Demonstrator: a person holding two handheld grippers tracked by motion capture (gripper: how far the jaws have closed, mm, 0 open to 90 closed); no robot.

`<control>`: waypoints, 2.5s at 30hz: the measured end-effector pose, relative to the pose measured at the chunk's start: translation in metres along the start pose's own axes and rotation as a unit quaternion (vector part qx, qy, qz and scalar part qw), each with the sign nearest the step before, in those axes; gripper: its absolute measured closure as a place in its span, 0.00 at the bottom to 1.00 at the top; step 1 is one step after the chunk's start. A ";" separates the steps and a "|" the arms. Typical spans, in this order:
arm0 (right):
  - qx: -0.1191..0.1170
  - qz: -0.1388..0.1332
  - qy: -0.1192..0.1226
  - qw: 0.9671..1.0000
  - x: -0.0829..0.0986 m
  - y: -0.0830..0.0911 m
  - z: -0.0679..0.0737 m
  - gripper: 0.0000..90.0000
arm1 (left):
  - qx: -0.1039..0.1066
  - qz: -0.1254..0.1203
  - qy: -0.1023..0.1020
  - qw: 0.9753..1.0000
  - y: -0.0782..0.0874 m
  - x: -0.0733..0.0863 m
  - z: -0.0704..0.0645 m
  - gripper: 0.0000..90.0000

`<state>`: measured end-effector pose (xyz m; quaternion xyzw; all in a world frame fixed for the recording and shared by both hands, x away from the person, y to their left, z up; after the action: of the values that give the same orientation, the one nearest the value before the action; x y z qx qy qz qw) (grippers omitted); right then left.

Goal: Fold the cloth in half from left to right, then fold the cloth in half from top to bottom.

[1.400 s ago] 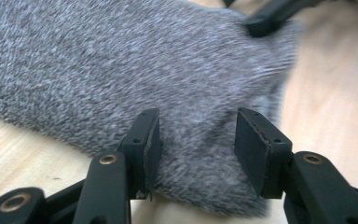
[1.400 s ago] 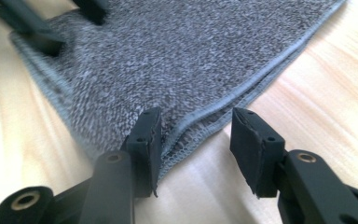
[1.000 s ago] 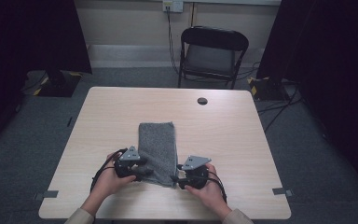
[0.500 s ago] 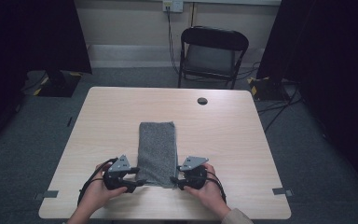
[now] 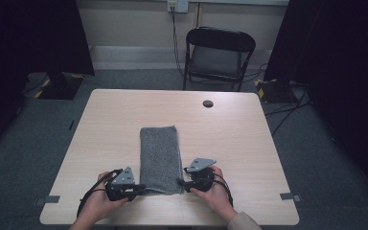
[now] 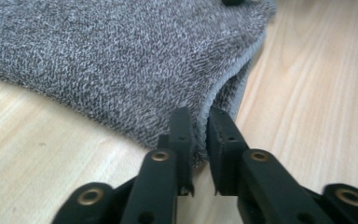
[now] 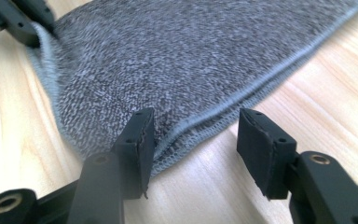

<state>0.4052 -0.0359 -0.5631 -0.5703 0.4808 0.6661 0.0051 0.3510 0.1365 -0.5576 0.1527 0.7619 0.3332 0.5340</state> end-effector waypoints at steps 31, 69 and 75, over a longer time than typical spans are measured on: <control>-0.016 0.007 0.015 1.000 -0.002 -0.003 -0.008 0.31 | -0.071 -0.028 0.013 0.997 -0.015 -0.029 0.064 0.27; -0.013 0.006 -0.018 1.000 -0.005 0.009 -0.032 0.23 | -0.082 -0.046 0.031 0.995 -0.013 -0.061 0.089 0.24; -0.003 0.009 -0.021 1.000 -0.012 -0.007 -0.046 0.24 | -0.088 -0.044 0.038 0.994 -0.016 -0.061 0.108 0.25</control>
<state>0.4481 -0.0559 -0.5529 -0.5515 0.4836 0.6796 0.0072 0.4750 0.1260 -0.5469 0.0587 0.7552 0.3808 0.5303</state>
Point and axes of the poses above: each handheld gripper's, and its own axes: y roughly backward along the jaws, x roughly out of its underside, z roughly to its left, the point moved 10 cm from there along -y, roughly forward along the jaws, and after that the axes turned 11 degrees about x, right-handed, at the moved point
